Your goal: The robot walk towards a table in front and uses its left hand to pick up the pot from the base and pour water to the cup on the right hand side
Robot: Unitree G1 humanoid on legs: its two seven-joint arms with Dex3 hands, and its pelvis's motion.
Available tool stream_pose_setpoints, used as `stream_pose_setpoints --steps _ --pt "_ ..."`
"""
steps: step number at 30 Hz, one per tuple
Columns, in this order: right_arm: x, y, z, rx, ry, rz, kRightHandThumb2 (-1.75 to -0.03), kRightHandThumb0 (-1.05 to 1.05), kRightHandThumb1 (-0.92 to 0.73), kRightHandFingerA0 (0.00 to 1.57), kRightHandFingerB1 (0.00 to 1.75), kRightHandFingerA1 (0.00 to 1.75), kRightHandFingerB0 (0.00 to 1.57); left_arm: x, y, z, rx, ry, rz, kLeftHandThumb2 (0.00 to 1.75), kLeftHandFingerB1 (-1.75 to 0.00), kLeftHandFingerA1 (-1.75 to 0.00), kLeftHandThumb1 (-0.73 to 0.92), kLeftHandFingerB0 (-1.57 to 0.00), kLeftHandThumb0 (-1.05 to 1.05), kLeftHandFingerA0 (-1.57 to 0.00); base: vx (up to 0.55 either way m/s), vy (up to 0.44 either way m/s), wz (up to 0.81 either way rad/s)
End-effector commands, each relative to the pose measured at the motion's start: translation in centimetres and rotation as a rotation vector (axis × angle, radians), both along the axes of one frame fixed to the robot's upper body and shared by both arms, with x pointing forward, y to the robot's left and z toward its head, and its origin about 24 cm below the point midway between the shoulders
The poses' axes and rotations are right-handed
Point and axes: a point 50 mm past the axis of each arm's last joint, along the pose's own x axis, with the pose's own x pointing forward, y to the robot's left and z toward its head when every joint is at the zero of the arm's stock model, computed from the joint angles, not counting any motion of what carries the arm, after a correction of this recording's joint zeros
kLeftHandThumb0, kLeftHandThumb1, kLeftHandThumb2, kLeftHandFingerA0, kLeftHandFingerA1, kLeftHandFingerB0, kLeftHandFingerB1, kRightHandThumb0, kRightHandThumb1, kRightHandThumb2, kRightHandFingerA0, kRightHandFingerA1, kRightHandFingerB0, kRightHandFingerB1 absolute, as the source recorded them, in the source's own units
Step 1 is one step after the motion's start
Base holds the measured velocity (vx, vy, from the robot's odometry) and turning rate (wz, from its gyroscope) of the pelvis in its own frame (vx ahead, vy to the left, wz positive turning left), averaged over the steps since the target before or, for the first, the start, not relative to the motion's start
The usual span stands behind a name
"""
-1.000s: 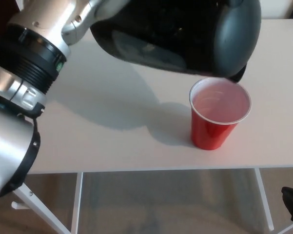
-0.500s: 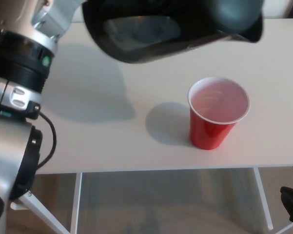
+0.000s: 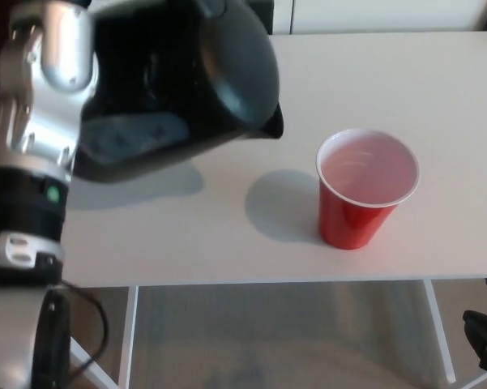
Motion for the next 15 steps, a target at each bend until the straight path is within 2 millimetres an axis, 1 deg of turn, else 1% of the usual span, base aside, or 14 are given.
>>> stream_pose_setpoints --steps 1,3,6,7,8,15 --pt "-0.7 -0.5 0.2 0.006 -0.008 -0.020 -0.93 -0.05 -0.53 0.31 0.51 0.58 0.20 -0.8 2.6 -4.4 -0.424 0.237 0.014 0.54 -1.75 -1.75 0.61 -0.59 -0.18 -0.80 0.00 0.000 0.00" --pt "-0.8 -0.5 0.0 0.010 -0.004 -0.022 -0.92 -0.05 -0.52 0.33 0.51 0.58 0.21 -1.1 2.4 -5.6 -0.433 0.272 0.031 0.54 -1.75 -1.75 0.61 -0.58 -0.20 -0.79 0.00 0.000 0.00" --pt "-0.8 -0.5 0.0 0.009 -0.003 -0.022 -0.92 -0.05 -0.52 0.33 0.51 0.58 0.21 -1.2 2.3 -5.6 -0.438 0.278 0.030 0.54 -1.75 -1.75 0.61 -0.58 -0.20 -0.79 0.00 0.000 0.00" --pt "-0.7 -0.5 0.0 0.013 -0.006 -0.020 -0.93 -0.04 -0.52 0.31 0.51 0.58 0.20 -1.3 2.0 -6.7 -0.467 0.302 0.024 0.54 -1.75 -1.75 0.61 -0.56 -0.19 -0.77 0.00 0.000 0.00" --pt "-0.6 -0.4 0.1 0.011 -0.007 -0.020 -0.93 -0.04 -0.52 0.33 0.51 0.58 0.21 -1.4 1.8 -7.3 -0.481 0.314 0.023 0.54 -1.75 -1.75 0.60 -0.58 -0.20 -0.80 0.00 0.000 0.00" --pt "-0.4 -0.5 0.2 0.020 -0.012 -0.026 -0.93 -0.05 -0.52 0.33 0.52 0.58 0.22 -1.6 1.2 -7.1 -0.494 0.328 0.030 0.55 -1.75 -1.75 0.62 -0.58 -0.21 -0.80 0.00 0.000 0.00"
